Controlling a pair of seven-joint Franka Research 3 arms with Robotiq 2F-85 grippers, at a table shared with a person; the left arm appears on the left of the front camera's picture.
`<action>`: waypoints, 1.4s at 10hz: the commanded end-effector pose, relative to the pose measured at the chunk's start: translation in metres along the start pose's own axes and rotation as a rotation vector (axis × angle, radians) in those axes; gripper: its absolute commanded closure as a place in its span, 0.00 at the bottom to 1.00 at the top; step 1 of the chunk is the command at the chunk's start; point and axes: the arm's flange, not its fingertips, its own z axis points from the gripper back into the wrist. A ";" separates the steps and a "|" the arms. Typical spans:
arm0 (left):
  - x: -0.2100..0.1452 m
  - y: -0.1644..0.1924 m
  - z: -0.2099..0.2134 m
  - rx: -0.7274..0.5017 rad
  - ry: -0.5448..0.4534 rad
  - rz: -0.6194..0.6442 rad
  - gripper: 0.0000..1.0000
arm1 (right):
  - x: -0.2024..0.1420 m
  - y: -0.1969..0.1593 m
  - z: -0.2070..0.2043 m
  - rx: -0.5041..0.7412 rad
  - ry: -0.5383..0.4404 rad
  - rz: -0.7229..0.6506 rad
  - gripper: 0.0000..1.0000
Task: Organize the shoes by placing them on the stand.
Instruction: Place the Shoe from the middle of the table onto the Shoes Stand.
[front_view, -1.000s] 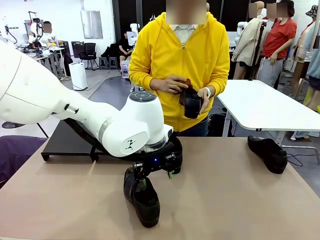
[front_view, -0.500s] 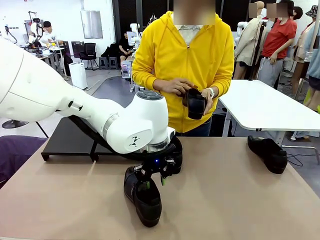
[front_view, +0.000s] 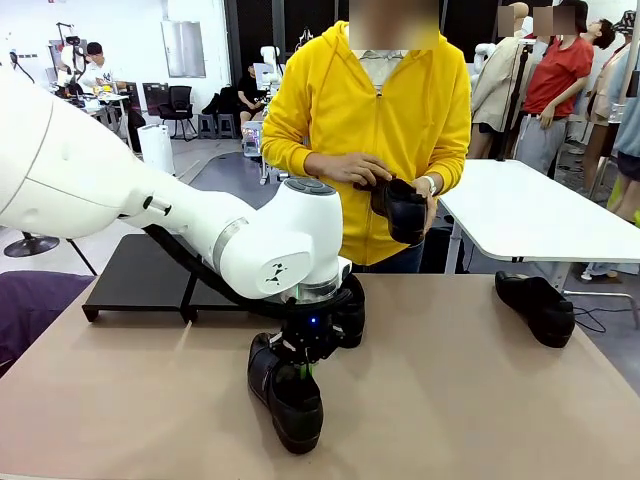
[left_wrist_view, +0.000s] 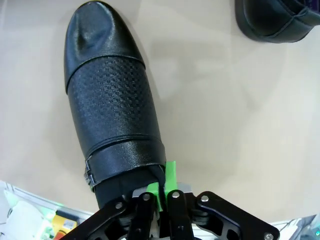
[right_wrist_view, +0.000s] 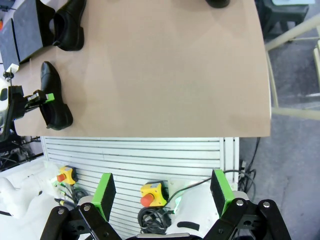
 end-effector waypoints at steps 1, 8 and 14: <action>-0.001 -0.002 0.002 0.019 0.025 0.007 1.00 | 0.000 0.000 0.001 0.016 0.001 -0.001 0.00; -0.051 0.047 0.072 -0.009 -0.209 -0.274 1.00 | 0.000 0.000 0.001 0.016 0.001 -0.001 0.00; -0.098 0.168 0.093 0.119 -0.387 -0.390 1.00 | 0.000 0.000 0.001 0.016 0.001 -0.001 0.00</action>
